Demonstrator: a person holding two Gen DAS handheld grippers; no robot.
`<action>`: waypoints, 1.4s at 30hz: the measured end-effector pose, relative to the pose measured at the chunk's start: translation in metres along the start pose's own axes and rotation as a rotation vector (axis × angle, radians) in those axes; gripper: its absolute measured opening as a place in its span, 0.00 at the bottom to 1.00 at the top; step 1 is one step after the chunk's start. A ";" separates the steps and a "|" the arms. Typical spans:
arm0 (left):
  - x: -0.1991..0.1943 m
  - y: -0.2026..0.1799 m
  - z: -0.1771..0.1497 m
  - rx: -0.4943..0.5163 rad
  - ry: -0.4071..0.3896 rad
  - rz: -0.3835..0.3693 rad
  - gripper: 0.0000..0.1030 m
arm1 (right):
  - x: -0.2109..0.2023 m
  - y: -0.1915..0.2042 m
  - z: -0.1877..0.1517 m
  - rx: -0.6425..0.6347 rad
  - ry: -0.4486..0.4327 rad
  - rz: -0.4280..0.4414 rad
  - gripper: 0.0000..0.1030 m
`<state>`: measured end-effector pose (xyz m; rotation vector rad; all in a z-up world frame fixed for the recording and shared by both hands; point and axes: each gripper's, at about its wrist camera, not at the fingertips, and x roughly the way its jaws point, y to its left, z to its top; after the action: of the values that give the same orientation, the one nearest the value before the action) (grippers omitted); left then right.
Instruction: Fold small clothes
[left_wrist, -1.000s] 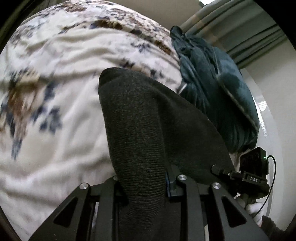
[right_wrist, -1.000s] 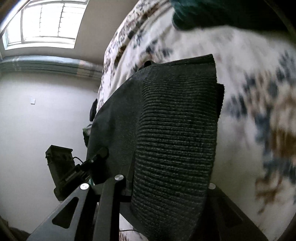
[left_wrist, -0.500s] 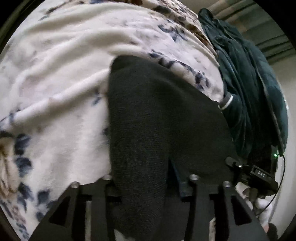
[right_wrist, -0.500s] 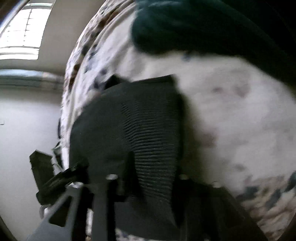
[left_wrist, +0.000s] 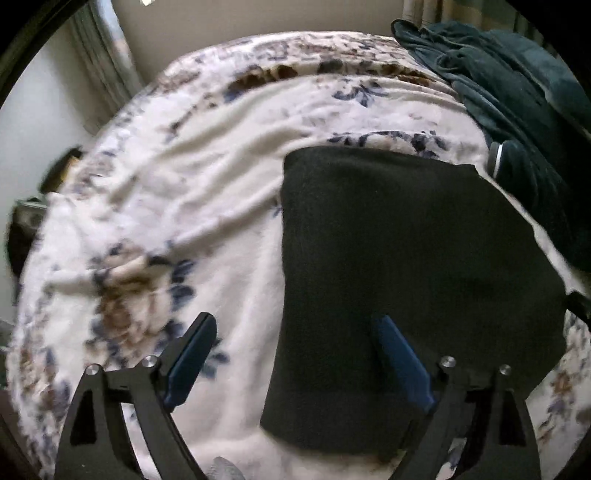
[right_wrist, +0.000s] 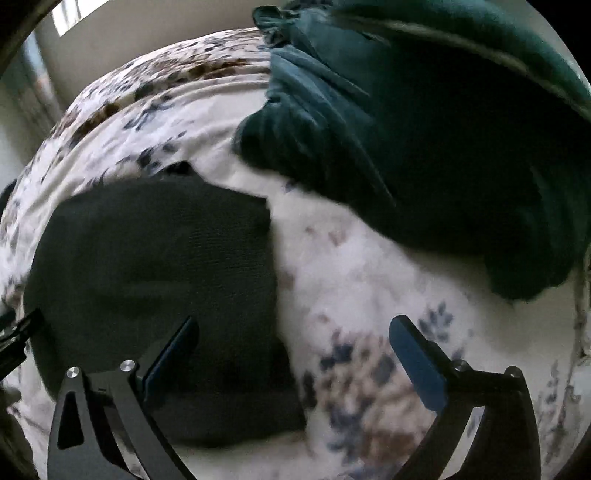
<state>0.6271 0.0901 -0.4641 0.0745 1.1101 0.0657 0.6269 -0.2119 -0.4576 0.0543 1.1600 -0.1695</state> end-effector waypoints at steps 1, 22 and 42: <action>-0.005 -0.003 -0.003 0.000 -0.005 0.014 0.88 | -0.005 0.006 -0.004 -0.009 0.005 -0.009 1.00; -0.282 -0.005 -0.058 -0.063 -0.091 -0.022 0.88 | -0.306 0.010 -0.077 -0.014 -0.221 -0.083 1.00; -0.522 0.006 -0.127 -0.056 -0.208 -0.044 0.88 | -0.619 -0.028 -0.185 -0.004 -0.390 -0.023 1.00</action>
<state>0.2815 0.0529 -0.0540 0.0065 0.9015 0.0484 0.2142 -0.1504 0.0362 0.0035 0.7717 -0.1882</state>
